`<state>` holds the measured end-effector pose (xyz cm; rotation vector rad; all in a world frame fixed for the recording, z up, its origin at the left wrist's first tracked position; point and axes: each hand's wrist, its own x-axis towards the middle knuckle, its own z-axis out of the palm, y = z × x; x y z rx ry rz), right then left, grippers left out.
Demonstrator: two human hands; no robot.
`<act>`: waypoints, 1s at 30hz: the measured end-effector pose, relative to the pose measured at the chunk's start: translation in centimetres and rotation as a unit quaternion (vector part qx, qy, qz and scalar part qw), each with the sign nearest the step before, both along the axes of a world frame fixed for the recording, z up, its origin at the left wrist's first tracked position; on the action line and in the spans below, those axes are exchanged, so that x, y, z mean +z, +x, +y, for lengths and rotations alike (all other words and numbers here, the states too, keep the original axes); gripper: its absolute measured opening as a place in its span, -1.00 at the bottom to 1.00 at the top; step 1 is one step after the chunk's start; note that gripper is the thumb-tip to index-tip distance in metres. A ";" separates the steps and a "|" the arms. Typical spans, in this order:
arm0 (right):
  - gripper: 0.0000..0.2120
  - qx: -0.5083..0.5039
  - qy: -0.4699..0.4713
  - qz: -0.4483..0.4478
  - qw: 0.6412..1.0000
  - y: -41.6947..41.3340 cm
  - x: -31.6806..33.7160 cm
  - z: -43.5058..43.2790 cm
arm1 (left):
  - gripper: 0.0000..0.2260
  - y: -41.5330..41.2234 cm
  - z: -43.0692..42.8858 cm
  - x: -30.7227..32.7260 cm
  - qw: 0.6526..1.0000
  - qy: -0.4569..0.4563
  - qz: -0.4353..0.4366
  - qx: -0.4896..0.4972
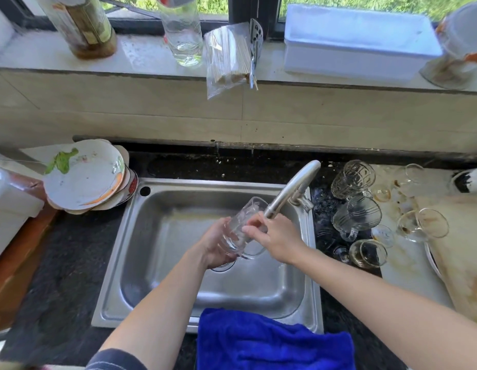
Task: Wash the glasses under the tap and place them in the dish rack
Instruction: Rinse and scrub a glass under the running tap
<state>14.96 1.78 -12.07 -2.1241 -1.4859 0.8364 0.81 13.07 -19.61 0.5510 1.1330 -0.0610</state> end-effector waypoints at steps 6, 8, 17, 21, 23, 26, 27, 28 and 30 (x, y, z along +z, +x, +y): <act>-0.80 -0.118 0.010 0.097 0.988 -0.3 -1.6 -0.3 | -0.74 0.5 -0.4 0.4 0.996 0.023 0.006 0.081; -0.84 -0.229 0.066 0.105 0.965 -1.2 -1.5 0.1 | -0.74 1.0 -1.0 0.3 0.992 0.015 0.018 0.124; -0.39 -0.286 -0.033 0.290 0.913 0.1 -1.9 -1.4 | -0.63 0.3 -1.8 0.5 0.992 0.110 0.029 0.049; -0.36 -0.316 -0.079 0.324 0.888 2.3 -0.8 -1.4 | -0.64 0.9 -2.1 1.9 0.980 0.183 0.027 -0.066; -0.42 -0.318 -0.115 0.334 0.880 3.4 -0.1 -1.3 | -0.56 1.5 -2.0 3.1 0.970 0.211 0.012 -0.120; -0.57 -0.317 -0.127 0.369 0.864 4.3 0.3 -1.4 | -0.61 2.9 -2.0 4.4 0.935 0.282 -0.002 -0.215; -0.66 -0.325 -0.117 0.387 0.855 4.3 0.3 -1.4 | -0.63 3.3 -2.4 4.7 0.927 0.300 -0.010 -0.224; -0.74 -0.339 -0.106 0.400 0.845 3.9 0.5 -1.3 | -0.63 3.7 -2.8 4.9 0.928 0.303 -0.018 -0.216; -0.85 -0.376 -0.091 0.402 0.830 2.8 0.7 -1.3 | -0.62 4.0 -3.7 5.1 0.936 0.291 -0.028 -0.195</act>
